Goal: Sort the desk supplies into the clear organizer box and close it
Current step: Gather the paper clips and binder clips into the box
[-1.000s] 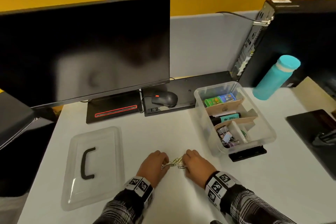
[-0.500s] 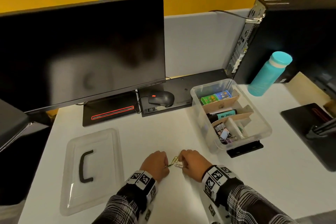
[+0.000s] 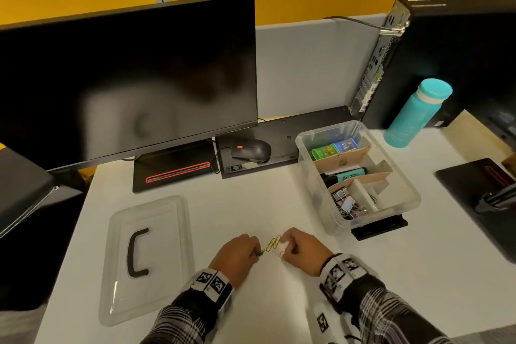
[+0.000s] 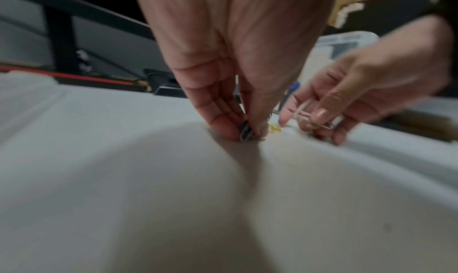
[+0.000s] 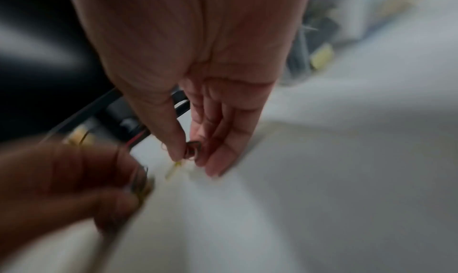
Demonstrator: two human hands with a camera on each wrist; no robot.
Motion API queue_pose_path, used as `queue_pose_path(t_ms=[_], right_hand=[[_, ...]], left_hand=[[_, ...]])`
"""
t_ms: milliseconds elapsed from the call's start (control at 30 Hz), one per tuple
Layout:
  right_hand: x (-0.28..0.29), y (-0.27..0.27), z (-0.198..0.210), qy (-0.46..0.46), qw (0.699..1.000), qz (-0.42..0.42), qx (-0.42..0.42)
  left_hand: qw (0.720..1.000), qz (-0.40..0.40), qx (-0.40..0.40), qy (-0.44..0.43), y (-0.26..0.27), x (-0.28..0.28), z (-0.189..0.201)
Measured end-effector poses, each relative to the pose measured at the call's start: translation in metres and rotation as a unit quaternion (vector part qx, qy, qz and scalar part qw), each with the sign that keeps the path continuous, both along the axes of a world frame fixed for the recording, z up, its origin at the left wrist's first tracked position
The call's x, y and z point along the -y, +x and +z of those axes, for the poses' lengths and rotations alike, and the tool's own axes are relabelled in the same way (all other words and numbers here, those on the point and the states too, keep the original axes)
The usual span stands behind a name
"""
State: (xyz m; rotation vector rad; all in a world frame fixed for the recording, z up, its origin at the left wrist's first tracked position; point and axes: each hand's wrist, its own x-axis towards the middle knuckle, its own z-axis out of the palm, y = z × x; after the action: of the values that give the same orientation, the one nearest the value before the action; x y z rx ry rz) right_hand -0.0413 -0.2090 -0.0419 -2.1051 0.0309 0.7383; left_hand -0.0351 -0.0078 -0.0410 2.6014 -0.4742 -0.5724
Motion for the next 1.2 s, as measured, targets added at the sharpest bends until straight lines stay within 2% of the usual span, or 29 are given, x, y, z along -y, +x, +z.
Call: queue_pose_path(t_ms=[33, 100, 133, 167, 200, 233, 267, 333, 367, 433, 500, 567, 633, 700, 767, 833, 900, 1000, 1100, 1200], right_hand=[[0.003, 0.000, 0.001, 0.095, 0.992, -0.061, -0.061], [0.006, -0.002, 0.005, 0.257, 0.938, -0.173, -0.155], [0.006, -0.002, 0.008, 0.311, 0.909, -0.215, -0.178], [0.006, -0.002, 0.011, 0.349, 0.883, -0.247, -0.192], [0.005, -0.002, 0.013, 0.371, 0.866, -0.271, -0.199], [0.003, -0.001, 0.015, 0.368, 0.865, -0.280, -0.196], [0.002, 0.000, 0.014, 0.332, 0.888, -0.269, -0.170], [-0.001, 0.003, 0.010, 0.155, 0.975, -0.157, -0.040], [-0.002, 0.005, 0.008, 0.058, 0.995, -0.076, 0.037], [-0.004, 0.010, 0.003, -0.082, 0.987, 0.069, 0.122], [-0.008, 0.015, 0.002, -0.187, 0.958, 0.160, 0.146], [-0.012, 0.020, 0.004, -0.231, 0.945, 0.179, 0.144], [-0.014, 0.023, 0.006, -0.245, 0.944, 0.177, 0.131], [-0.017, 0.025, 0.008, -0.257, 0.943, 0.178, 0.110], [-0.020, 0.027, 0.010, -0.267, 0.943, 0.177, 0.087], [-0.022, 0.025, 0.013, -0.276, 0.942, 0.179, 0.070], [-0.020, 0.020, 0.024, -0.283, 0.937, 0.190, 0.080], [-0.009, 0.012, 0.052, -0.223, 0.946, 0.158, 0.176], [0.011, 0.006, 0.090, -0.104, 0.951, 0.015, 0.290], [0.043, 0.010, 0.108, -0.102, 0.922, -0.136, 0.348]], left_hand=[[0.999, 0.036, -0.015, -0.031, 0.001, -0.003, 0.000], [0.977, 0.130, -0.099, -0.138, 0.005, -0.009, 0.001], [0.942, 0.182, -0.174, -0.220, 0.008, -0.012, 0.003], [0.892, 0.225, -0.251, -0.300, 0.009, -0.015, 0.006], [0.836, 0.263, -0.314, -0.364, 0.011, -0.017, 0.010], [0.785, 0.294, -0.359, -0.410, 0.012, -0.020, 0.014], [0.738, 0.322, -0.392, -0.446, 0.013, -0.022, 0.016], [0.664, 0.377, -0.422, -0.489, 0.016, -0.024, 0.017], [0.640, 0.402, -0.426, -0.498, 0.017, -0.025, 0.017], [0.621, 0.431, -0.426, -0.497, 0.018, -0.024, 0.017], [0.628, 0.444, -0.419, -0.483, 0.019, -0.021, 0.016], [0.670, 0.446, -0.401, -0.436, 0.019, -0.017, 0.012], [0.766, 0.408, -0.358, -0.343, 0.021, -0.011, 0.008], [0.863, 0.321, -0.310, -0.237, 0.023, -0.003, 0.007], [0.925, 0.243, -0.253, -0.146, 0.024, 0.005, 0.007], [0.963, 0.197, -0.166, -0.075, 0.024, 0.014, 0.008], [0.980, 0.173, -0.091, -0.025, 0.024, 0.023, 0.009], [0.988, 0.136, -0.064, 0.025, 0.025, 0.032, 0.004], [0.988, 0.119, -0.070, 0.066, 0.026, 0.038, -0.003], [0.989, 0.115, -0.051, 0.079, 0.024, 0.044, -0.006]])
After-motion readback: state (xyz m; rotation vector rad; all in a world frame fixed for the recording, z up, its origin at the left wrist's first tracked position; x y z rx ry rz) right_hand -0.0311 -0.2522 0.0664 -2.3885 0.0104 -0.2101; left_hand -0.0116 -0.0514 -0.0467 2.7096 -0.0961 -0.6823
